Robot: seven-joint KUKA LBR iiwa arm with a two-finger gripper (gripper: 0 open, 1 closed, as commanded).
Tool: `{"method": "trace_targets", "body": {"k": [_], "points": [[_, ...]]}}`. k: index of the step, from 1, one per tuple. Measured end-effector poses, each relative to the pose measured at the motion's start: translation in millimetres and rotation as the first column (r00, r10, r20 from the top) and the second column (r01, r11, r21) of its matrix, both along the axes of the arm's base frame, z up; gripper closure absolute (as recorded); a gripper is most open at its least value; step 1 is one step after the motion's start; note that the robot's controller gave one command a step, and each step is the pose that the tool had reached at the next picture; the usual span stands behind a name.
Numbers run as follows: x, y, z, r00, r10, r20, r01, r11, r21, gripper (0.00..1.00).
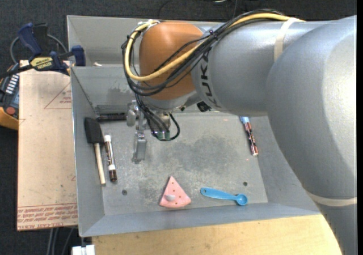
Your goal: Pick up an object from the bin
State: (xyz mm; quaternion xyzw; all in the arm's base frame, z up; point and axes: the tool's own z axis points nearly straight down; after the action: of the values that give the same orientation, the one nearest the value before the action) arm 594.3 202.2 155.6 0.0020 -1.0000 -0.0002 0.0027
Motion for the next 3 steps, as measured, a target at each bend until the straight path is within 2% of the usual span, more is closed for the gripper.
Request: {"method": "trace_targets", "body": {"k": [1,2,3], "points": [[1.5,-1,5,1.0,-0.005,0.006,0.005,1.0,0.001,0.0],[56.2,49,-89,0.989,0.145,0.002,-0.145,0.989,0.002,0.0],[43.2,52,-15,0.968,0.25,0.013,-0.25,0.968,0.003,0.0]]}}
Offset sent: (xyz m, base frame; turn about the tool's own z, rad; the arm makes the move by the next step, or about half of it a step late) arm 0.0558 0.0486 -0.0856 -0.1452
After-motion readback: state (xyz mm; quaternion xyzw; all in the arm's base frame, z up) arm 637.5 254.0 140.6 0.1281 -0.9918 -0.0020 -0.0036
